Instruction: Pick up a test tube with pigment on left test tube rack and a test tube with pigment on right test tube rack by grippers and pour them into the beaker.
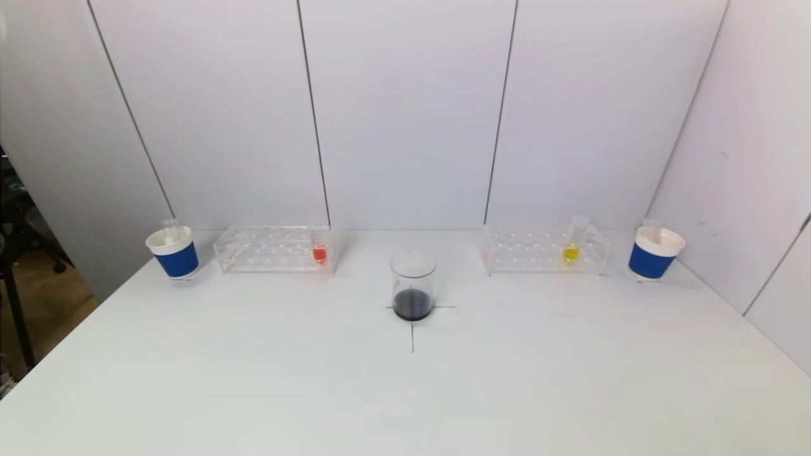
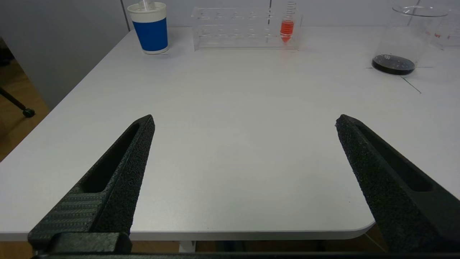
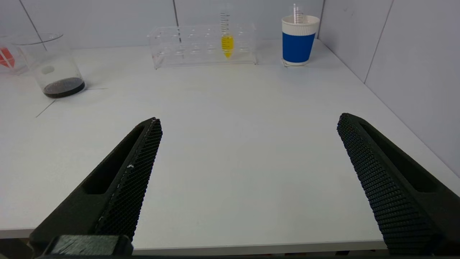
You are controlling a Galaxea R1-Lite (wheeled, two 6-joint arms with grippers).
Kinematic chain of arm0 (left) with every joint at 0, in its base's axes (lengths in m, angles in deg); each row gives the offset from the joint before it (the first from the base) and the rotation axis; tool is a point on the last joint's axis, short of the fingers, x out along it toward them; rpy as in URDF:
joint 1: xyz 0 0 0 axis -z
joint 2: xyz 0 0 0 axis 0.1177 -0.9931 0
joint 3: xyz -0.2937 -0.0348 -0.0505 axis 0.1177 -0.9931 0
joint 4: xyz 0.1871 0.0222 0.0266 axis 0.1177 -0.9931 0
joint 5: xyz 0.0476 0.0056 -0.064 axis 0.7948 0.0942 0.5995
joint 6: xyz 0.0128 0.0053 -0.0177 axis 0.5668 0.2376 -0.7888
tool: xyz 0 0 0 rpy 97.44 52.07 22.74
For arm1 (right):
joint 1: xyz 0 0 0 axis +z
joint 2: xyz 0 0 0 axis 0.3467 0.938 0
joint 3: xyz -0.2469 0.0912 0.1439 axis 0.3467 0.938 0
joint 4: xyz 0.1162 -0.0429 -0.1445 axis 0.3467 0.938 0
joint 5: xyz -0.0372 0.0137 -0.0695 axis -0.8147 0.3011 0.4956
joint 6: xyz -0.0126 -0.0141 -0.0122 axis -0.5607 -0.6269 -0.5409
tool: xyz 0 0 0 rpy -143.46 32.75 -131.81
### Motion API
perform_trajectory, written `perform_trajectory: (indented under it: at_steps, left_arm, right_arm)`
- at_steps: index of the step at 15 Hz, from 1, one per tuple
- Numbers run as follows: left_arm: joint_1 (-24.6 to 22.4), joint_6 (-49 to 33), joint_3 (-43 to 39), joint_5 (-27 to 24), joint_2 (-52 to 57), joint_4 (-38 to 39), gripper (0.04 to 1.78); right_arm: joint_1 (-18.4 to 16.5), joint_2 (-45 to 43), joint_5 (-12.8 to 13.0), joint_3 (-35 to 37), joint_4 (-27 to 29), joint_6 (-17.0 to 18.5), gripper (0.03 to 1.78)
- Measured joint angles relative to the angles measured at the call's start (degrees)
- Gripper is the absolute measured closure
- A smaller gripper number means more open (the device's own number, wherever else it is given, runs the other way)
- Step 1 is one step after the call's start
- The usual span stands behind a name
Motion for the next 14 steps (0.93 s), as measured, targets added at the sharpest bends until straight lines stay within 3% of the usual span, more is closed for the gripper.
perform_trajectory:
  at_steps: [14]
  left_arm:
    - [0.0, -0.02, 0.0, -0.01, 0.0, -0.02, 0.06]
  right_arm:
    - [0.0, 0.02, 0.02, 0.0, 0.0, 0.02, 0.04]
